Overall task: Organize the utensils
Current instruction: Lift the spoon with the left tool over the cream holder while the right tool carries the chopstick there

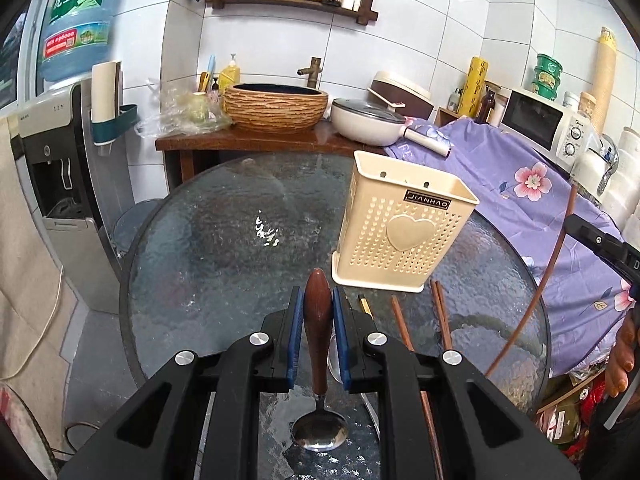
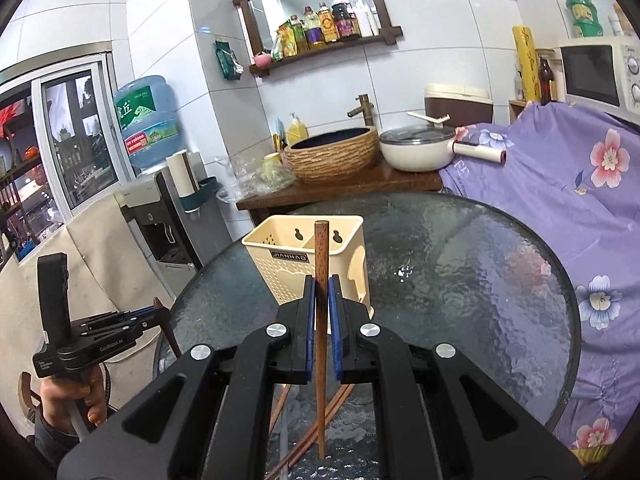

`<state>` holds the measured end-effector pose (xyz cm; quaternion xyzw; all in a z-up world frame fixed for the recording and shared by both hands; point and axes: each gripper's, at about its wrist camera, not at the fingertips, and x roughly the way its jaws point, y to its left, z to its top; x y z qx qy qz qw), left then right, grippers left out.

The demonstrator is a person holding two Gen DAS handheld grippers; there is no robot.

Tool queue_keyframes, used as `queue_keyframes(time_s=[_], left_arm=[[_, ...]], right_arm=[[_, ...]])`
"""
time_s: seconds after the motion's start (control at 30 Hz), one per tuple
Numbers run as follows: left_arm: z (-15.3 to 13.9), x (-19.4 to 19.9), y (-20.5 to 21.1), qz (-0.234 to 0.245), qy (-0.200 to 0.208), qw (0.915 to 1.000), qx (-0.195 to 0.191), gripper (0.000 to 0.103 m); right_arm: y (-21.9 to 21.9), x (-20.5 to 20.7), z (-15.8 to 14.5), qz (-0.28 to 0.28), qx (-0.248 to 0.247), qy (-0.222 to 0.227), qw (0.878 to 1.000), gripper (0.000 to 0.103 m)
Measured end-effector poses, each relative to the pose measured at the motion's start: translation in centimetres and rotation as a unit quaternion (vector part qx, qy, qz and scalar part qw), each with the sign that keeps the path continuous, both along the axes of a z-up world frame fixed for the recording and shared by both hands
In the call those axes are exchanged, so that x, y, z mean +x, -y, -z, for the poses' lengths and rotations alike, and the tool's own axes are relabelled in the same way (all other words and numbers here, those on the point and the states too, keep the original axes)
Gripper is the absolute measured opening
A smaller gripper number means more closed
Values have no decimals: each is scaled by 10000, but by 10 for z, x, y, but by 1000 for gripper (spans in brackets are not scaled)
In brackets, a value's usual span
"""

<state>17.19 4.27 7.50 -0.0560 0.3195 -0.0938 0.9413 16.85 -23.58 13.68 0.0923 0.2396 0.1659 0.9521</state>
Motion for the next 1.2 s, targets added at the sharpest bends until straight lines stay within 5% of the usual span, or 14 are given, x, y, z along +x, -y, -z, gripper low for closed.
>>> queue_keyframes(time_s=[0.7,1.2], left_arm=[[-37,13,16,206,378,9991,7,14],[-144,46,45,356,1294,9909,-52,14]], right_arm=[[-10,10,-40,-114,3,380,9992,7],[-23,47,-136,-128,126,1041,9944,7]])
